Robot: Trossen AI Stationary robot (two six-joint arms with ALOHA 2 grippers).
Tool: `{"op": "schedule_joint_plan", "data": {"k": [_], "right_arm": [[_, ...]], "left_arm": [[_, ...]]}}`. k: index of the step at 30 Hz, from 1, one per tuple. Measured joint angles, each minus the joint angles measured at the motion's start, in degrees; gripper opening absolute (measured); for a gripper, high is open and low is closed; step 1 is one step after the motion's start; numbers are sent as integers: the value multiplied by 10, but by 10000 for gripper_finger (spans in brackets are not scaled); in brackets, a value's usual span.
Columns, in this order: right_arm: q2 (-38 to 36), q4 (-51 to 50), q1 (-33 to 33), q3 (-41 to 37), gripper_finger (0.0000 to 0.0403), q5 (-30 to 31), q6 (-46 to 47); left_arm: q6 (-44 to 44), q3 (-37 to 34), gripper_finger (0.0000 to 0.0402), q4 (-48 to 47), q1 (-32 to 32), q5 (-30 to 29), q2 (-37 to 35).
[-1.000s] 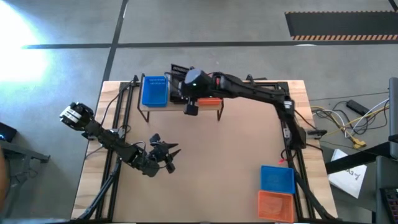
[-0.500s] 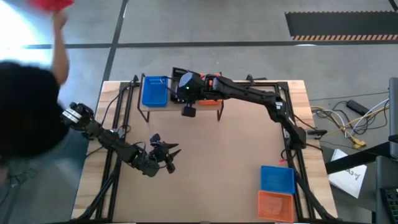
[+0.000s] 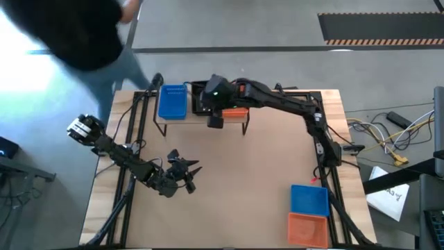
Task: Stack baskets on shelf by color
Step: Stack the blue basket on top of the blue basket on the shelf
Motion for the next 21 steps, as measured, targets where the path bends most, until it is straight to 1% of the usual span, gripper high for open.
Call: {"op": "schedule_joint_plan", "data": {"k": [2, 5, 7, 9, 12, 16, 18, 21], "right_arm": [[-25, -13, 4, 0, 169, -28, 15], [-65, -48, 25, -10, 168, -61, 38], [-94, -77, 49, -33, 163, -65, 42], [-128, -97, 81, -78, 157, -67, 50], [-191, -98, 138, -184, 146, -67, 74], [-287, -51, 224, -357, 134, -59, 138], [-335, -19, 270, -442, 129, -23, 190], [-396, 0, 346, -545, 122, 52, 302]], "left_arm": [[0, 0, 116, 0, 0, 0, 0], [0, 0, 116, 0, 0, -2, 0], [1, 0, 116, 0, 0, -2, 0], [1, 0, 116, 0, 0, -3, 0], [1, 0, 116, 1, 0, -4, 5], [1, 0, 116, 11, 0, -6, 16], [2, 0, 116, 17, 0, -6, 23], [2, 5, 116, 22, 0, -6, 34]]}}
